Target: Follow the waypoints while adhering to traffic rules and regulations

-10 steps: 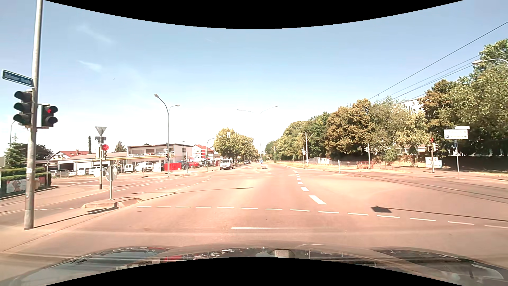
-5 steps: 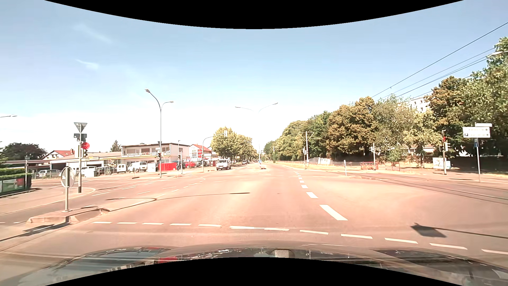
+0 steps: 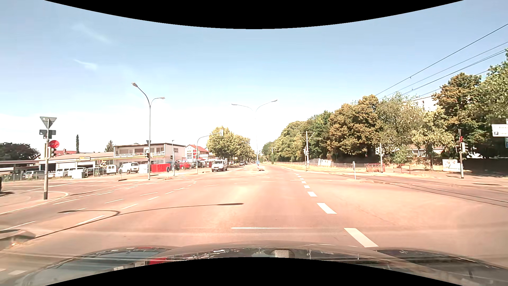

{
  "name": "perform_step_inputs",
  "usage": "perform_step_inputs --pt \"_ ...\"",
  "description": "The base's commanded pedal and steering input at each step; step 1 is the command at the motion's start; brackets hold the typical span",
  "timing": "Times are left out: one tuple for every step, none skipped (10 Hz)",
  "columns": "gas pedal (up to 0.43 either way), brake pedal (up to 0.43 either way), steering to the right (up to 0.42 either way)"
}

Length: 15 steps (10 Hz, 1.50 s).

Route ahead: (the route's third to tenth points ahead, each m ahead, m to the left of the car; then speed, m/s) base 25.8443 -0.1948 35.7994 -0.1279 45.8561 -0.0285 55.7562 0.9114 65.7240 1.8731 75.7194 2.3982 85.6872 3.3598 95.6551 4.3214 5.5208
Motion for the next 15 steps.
perform_step_inputs --pt "0.339 0.000 0.022" --pt "0.331 0.000 0.024" --pt "0.319 0.000 0.025" --pt "0.299 0.000 0.026" --pt "0.287 0.000 0.026" --pt "0.287 0.000 0.026" --pt "0.287 0.000 0.026" --pt "0.280 0.000 0.026" --pt "0.280 0.000 0.026" --pt "0.280 0.000 0.026" --pt "0.268 0.000 0.025" --pt "0.268 0.000 0.025" --pt "0.268 0.000 0.024" --pt "0.268 0.000 0.022" --pt "0.268 0.000 0.020"
